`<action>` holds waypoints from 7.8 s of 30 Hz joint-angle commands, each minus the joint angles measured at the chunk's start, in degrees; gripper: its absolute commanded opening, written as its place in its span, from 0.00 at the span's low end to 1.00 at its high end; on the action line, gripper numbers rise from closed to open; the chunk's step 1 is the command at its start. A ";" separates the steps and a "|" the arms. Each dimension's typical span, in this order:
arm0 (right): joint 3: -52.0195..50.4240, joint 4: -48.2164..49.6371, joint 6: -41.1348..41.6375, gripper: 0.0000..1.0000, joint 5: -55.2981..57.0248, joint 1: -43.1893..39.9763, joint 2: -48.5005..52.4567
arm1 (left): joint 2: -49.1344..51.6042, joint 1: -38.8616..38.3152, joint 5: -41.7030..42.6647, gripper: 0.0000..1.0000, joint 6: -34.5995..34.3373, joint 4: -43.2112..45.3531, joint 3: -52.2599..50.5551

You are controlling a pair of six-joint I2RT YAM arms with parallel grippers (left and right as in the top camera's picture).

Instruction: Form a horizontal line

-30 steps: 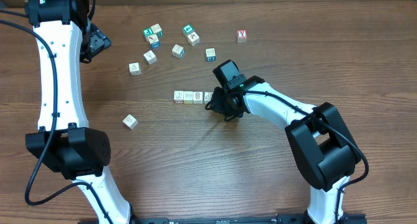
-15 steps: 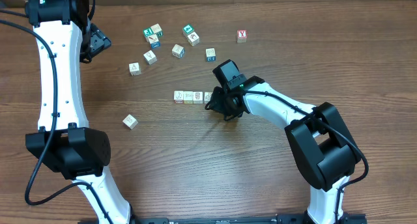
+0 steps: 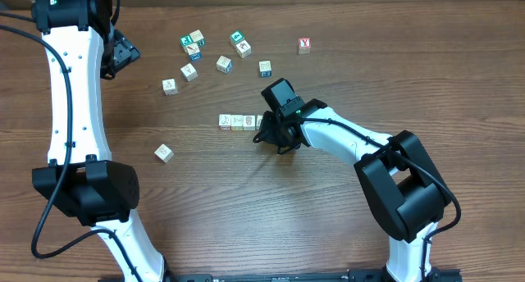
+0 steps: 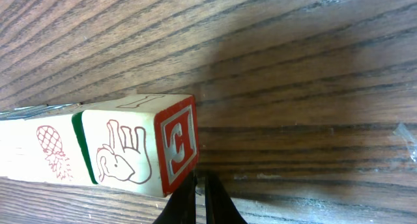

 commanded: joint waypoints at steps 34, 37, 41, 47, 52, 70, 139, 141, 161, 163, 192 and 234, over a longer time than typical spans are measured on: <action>-1.70 4.17 -1.09 0.04 7.43 -3.08 2.36 | -0.46 -0.37 0.02 1.00 1.25 -0.09 0.74; -1.70 4.66 -1.09 0.04 7.41 -2.80 2.82 | -0.46 -0.39 0.02 1.00 1.25 -0.09 0.74; -1.70 5.29 -1.14 0.04 7.43 -2.08 3.56 | -0.46 -0.39 0.02 1.00 1.25 -0.09 0.74; -1.70 6.29 -1.18 0.04 6.91 -1.77 3.76 | -0.46 -0.39 0.02 1.00 1.25 -0.09 0.74; -1.70 7.87 -1.38 0.04 5.49 -1.77 3.78 | -0.46 -0.39 0.02 1.00 1.25 -0.07 0.74; -1.70 9.79 -1.31 0.04 5.44 -1.73 3.87 | -0.46 -0.39 0.02 1.00 1.25 -0.09 0.74; -1.70 6.56 4.04 0.04 0.61 -1.07 3.87 | -0.46 -0.39 0.02 1.00 1.25 -0.09 0.74; -1.70 6.54 4.02 0.04 1.01 -1.07 3.87 | -0.46 -0.37 0.02 1.00 1.25 -0.09 0.74; -1.70 4.96 3.56 0.05 6.21 -2.73 3.87 | -0.46 -0.39 0.02 1.00 1.25 -0.09 0.74; -1.70 4.94 3.34 0.05 6.40 -2.95 3.87 | -0.46 -0.39 0.02 1.00 1.25 -0.09 0.74; -1.68 3.50 0.11 1.00 6.36 -8.22 3.85 | -0.46 -0.39 0.02 1.00 1.25 -0.09 0.74; -1.68 3.54 0.13 1.00 6.36 -8.22 3.85 | -0.46 -0.39 0.02 1.00 1.25 -0.09 0.74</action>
